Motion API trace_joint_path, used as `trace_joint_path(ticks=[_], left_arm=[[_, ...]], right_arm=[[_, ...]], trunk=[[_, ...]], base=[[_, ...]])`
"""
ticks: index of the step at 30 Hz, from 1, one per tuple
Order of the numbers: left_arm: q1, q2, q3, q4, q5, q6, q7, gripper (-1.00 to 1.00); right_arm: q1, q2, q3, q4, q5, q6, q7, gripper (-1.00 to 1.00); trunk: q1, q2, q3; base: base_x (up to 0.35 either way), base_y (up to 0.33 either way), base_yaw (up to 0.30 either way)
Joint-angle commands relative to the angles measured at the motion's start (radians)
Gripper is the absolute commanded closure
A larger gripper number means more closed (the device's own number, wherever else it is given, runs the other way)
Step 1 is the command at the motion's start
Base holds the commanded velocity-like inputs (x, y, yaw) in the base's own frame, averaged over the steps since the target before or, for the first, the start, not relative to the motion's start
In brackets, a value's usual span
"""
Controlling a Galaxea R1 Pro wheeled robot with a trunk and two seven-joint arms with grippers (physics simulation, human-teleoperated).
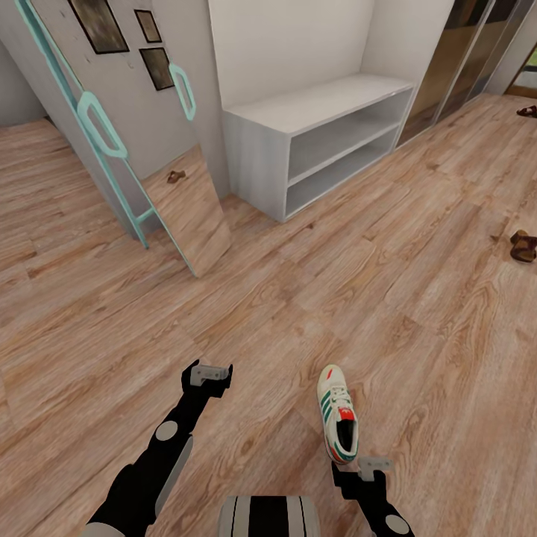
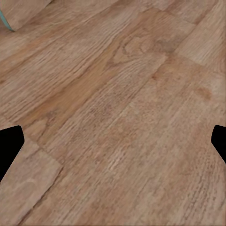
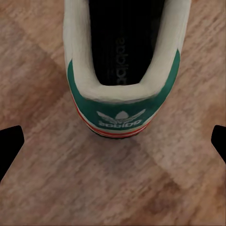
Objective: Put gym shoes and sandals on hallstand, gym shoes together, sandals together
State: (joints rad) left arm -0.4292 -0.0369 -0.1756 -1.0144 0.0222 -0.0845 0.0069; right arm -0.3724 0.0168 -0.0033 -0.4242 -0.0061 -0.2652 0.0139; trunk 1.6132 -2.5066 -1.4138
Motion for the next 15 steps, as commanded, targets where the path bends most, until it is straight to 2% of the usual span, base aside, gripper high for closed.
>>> trace_joint_path(ticks=[1, 6, 15], left_arm=[[0.000, 0.000, -0.001, 0.000, 0.002, -0.003, 0.001, -1.00], [0.000, 0.000, -0.001, 0.000, 0.002, -0.003, 0.001, -1.00], [0.000, 0.000, -0.001, 0.000, 0.002, -0.003, 0.001, -1.00]], right_arm=[[0.000, 0.000, -0.001, 0.001, -0.001, -0.003, 0.001, -1.00], [0.000, 0.000, -0.001, 0.000, -0.001, -0.003, 0.001, -1.00], [0.000, 0.000, -0.001, 0.000, -0.001, -0.003, 0.001, -1.00]], trunk=[[0.000, 0.000, -0.001], [0.000, 0.000, -0.001], [0.004, -0.002, -0.046]], base=[[0.027, 0.000, 0.000], [0.012, 0.000, 0.000], [0.001, 0.000, 0.000]])
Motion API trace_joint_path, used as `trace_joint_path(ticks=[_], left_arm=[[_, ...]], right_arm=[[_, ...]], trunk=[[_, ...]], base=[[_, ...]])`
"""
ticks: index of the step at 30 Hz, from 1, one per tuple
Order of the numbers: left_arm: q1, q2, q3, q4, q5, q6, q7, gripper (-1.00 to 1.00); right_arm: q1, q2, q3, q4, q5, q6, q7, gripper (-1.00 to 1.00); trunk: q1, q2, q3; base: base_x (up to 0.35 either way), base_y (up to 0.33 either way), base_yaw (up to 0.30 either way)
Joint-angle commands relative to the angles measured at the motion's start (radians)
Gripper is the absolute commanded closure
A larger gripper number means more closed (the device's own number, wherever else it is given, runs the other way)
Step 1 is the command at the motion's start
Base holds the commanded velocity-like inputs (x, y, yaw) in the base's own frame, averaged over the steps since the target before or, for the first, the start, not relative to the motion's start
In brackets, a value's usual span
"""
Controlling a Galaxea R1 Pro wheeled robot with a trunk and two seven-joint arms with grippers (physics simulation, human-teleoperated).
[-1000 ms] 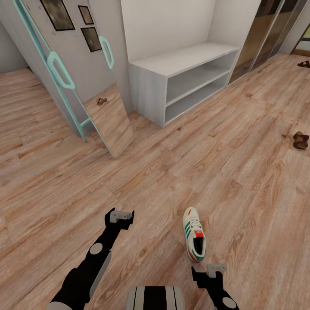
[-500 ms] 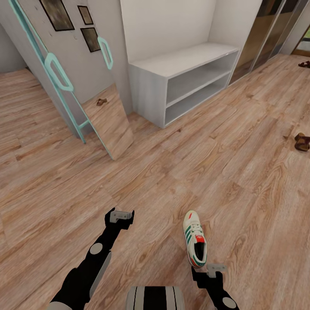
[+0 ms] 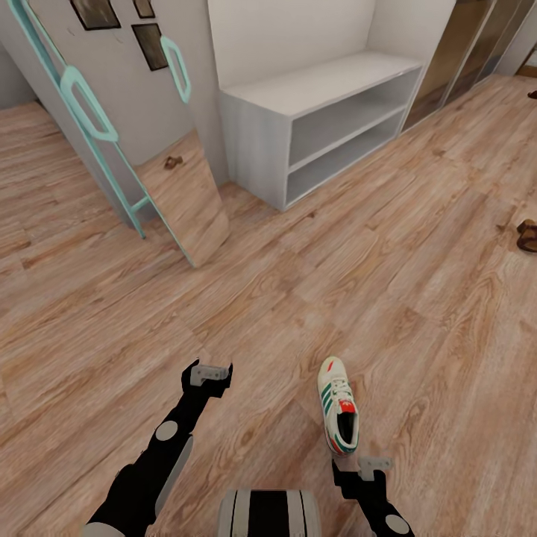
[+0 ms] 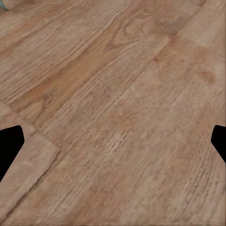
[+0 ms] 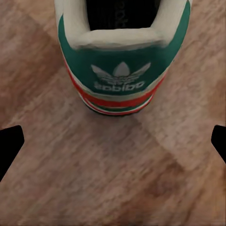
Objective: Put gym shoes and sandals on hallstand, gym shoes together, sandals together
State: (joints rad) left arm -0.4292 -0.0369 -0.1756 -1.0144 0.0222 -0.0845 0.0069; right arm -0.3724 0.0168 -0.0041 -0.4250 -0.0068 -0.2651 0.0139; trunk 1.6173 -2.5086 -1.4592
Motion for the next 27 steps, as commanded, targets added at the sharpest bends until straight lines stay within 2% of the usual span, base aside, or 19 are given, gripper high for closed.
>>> trace_joint_path(ticks=[1, 12, 27], left_arm=[[0.000, 0.000, -0.001, 0.000, 0.002, -0.003, 0.001, -1.00], [0.000, 0.000, -0.001, 0.000, 0.002, -0.003, 0.001, -1.00], [0.000, 0.000, -0.001, -0.011, 0.002, -0.002, 0.001, -1.00]], right_arm=[[0.000, 0.000, -0.001, 0.001, -0.001, -0.003, 0.001, -1.00], [0.000, 0.000, -0.001, 0.000, 0.000, -0.003, 0.001, -1.00], [0.000, 0.000, -0.001, 0.000, 0.000, -0.003, 0.001, -1.00]], trunk=[[0.000, 0.000, -0.006], [0.005, -0.003, -0.066], [0.005, -0.003, -0.072]], base=[[0.000, 0.000, 0.000], [0.000, 0.000, 0.000], [0.019, 0.000, 0.000]])
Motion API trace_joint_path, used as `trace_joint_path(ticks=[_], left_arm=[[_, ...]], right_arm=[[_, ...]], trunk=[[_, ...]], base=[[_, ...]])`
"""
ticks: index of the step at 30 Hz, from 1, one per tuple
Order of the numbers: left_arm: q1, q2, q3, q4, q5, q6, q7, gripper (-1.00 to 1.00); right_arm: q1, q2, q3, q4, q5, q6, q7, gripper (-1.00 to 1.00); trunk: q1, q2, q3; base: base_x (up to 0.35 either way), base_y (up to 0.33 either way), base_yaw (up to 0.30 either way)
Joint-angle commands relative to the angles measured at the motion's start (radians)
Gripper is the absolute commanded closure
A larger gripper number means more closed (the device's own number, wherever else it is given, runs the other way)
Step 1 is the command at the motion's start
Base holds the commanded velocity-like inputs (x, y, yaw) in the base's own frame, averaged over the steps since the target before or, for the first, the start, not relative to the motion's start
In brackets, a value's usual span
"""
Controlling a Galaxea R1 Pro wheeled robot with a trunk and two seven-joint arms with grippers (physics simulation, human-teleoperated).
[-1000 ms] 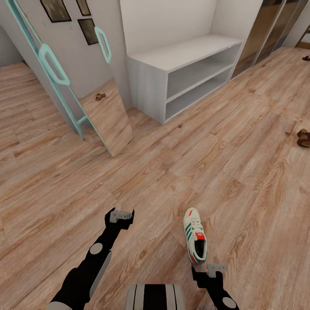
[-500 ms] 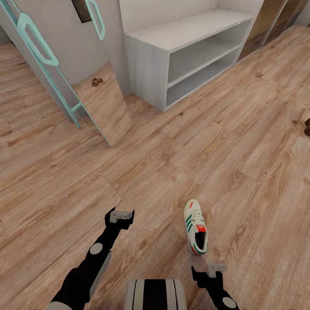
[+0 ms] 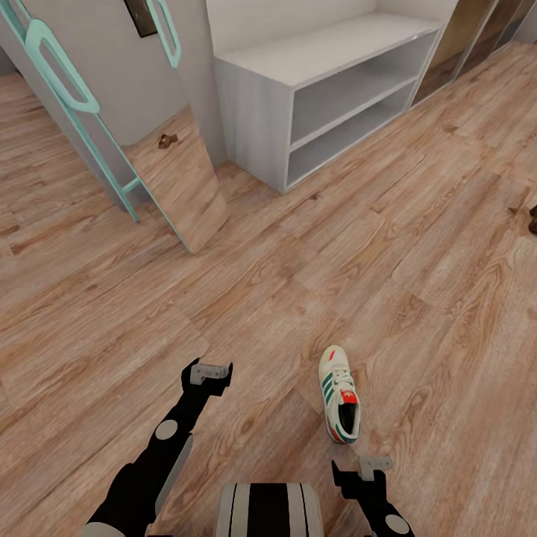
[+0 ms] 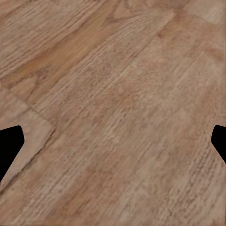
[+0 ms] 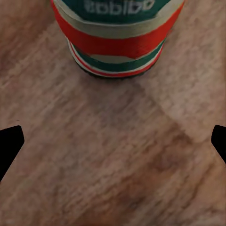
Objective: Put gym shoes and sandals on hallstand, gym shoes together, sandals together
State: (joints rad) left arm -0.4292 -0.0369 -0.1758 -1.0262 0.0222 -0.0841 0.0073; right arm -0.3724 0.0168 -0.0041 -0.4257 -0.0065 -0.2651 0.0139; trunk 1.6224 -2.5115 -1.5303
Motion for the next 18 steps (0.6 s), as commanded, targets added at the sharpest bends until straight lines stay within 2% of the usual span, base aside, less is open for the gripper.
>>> trace_joint_path(ticks=[1, 7, 18], left_arm=[[0.000, 0.000, -0.001, 0.000, 0.002, -0.003, 0.001, -1.00], [0.000, 0.000, -0.001, 0.000, 0.002, -0.003, 0.002, -1.00], [0.000, 0.000, -0.001, 0.000, 0.002, -0.003, 0.001, -1.00]], right_arm=[[0.000, 0.000, -0.001, 0.001, -0.001, -0.003, 0.001, -1.00], [0.000, 0.000, -0.001, 0.001, 0.000, -0.003, 0.001, -1.00], [0.000, 0.000, -0.001, 0.001, -0.001, -0.003, 0.001, -1.00]], trunk=[[0.000, 0.000, -0.001], [0.000, 0.000, -0.001], [0.000, 0.000, -0.001]], base=[[0.189, 0.000, 0.000], [0.174, 0.000, 0.000], [0.040, 0.000, 0.000]])
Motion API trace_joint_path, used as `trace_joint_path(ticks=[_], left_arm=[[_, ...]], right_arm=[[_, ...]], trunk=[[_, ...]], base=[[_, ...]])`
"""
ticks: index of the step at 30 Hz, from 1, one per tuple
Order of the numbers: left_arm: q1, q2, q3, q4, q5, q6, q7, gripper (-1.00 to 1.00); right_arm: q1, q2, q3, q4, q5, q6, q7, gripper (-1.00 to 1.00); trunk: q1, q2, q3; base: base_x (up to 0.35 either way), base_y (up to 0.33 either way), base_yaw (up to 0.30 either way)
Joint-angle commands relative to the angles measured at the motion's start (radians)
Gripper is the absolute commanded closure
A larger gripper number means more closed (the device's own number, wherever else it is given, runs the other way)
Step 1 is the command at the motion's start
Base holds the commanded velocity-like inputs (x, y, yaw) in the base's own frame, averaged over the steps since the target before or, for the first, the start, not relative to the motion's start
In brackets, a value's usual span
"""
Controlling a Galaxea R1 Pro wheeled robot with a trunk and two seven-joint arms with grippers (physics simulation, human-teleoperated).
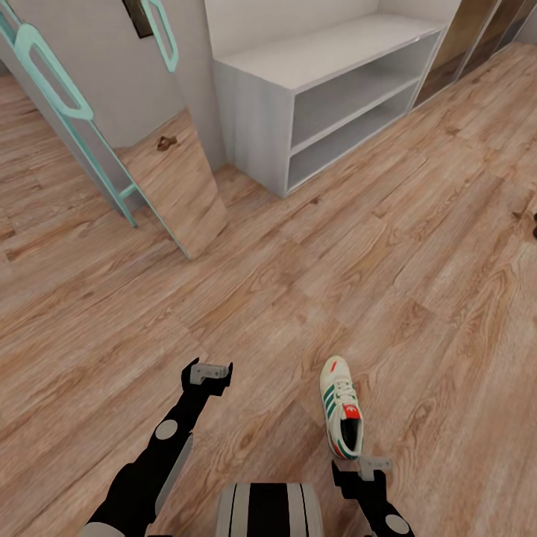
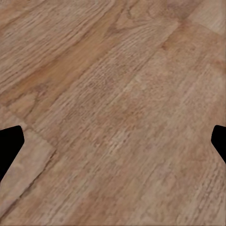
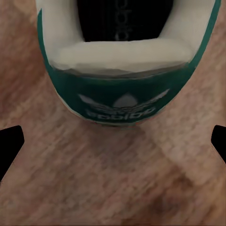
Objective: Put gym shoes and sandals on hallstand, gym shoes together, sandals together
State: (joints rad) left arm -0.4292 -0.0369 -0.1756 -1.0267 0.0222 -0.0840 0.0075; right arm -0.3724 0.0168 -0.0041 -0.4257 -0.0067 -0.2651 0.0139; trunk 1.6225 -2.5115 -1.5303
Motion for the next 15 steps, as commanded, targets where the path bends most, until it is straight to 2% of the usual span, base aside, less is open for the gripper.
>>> trace_joint_path(ticks=[1, 8, 15], left_arm=[[0.000, 0.000, -0.001, 0.000, 0.002, -0.003, 0.001, -1.00], [0.000, 0.000, -0.002, 0.000, 0.002, -0.003, 0.000, -1.00], [0.000, 0.000, -0.002, 0.000, 0.002, -0.003, 0.000, -1.00]], right_arm=[[0.000, 0.000, -0.001, 0.001, -0.001, -0.003, 0.001, -1.00], [0.000, 0.000, -0.001, 0.001, -0.001, -0.003, 0.001, -1.00], [0.000, 0.000, -0.001, 0.001, -0.001, -0.003, 0.002, -1.00]], trunk=[[0.000, 0.000, 0.000], [0.000, 0.000, 0.000], [0.000, 0.000, 0.000]], base=[[0.120, 0.000, 0.000], [0.239, 0.000, 0.000], [0.037, 0.000, 0.000]])
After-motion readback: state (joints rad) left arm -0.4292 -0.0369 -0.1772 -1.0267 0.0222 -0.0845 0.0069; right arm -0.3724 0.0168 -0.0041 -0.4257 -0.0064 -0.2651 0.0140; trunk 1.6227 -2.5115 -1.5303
